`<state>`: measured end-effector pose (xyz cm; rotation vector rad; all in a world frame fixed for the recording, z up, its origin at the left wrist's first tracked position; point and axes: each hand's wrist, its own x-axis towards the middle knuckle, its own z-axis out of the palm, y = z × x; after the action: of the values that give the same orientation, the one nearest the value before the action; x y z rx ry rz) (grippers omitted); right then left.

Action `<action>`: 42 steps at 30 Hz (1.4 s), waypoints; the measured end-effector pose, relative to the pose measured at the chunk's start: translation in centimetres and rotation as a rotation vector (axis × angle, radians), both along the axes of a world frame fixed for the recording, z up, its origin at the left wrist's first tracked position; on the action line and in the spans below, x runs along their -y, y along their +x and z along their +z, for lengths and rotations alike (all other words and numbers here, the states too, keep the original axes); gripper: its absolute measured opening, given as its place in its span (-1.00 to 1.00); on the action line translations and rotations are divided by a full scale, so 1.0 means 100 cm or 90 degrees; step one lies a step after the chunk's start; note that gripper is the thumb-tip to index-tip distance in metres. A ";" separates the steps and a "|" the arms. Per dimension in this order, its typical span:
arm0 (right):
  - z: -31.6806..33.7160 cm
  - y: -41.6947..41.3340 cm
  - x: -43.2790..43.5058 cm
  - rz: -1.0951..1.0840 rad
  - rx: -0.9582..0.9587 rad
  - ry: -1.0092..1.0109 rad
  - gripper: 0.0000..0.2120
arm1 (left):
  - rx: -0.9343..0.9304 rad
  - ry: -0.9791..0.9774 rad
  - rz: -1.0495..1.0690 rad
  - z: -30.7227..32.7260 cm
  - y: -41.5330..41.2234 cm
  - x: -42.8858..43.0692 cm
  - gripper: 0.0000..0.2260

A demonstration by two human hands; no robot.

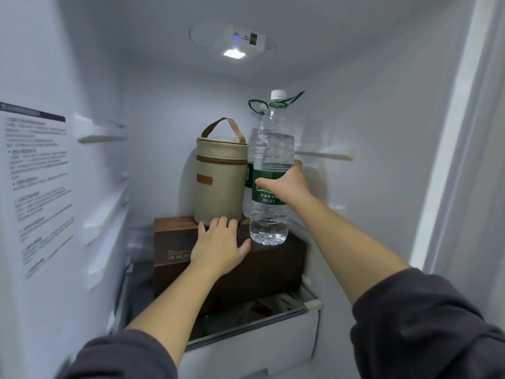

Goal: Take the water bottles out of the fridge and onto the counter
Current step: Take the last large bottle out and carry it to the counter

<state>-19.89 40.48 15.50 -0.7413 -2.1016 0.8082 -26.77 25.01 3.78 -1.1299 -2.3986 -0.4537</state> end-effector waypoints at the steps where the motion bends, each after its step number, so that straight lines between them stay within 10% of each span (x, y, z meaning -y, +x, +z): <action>1: -0.001 0.003 0.002 0.006 -0.005 0.005 -0.02 | 0.001 0.004 -0.003 0.000 0.000 0.000 -0.50; 17: -0.005 0.010 0.002 0.018 0.000 0.034 -0.09 | 0.498 0.342 -0.211 0.021 0.012 -0.065 -0.13; 28: 0.064 0.005 -0.005 0.113 -0.111 -0.091 0.09 | 0.462 0.380 -0.241 0.012 0.008 -0.068 -0.23; 35: 0.122 -0.007 0.001 0.146 -0.083 -0.047 -0.45 | 0.433 0.386 -0.242 0.011 0.008 -0.067 -0.19; 42: 0.123 0.007 -0.001 0.163 -0.073 0.007 -0.59 | 0.435 0.393 -0.294 0.011 0.010 -0.063 -0.25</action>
<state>-19.22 40.56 27.81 -0.4126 -2.1208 0.9517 -25.75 31.36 4.90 -1.3485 -2.1762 -1.8366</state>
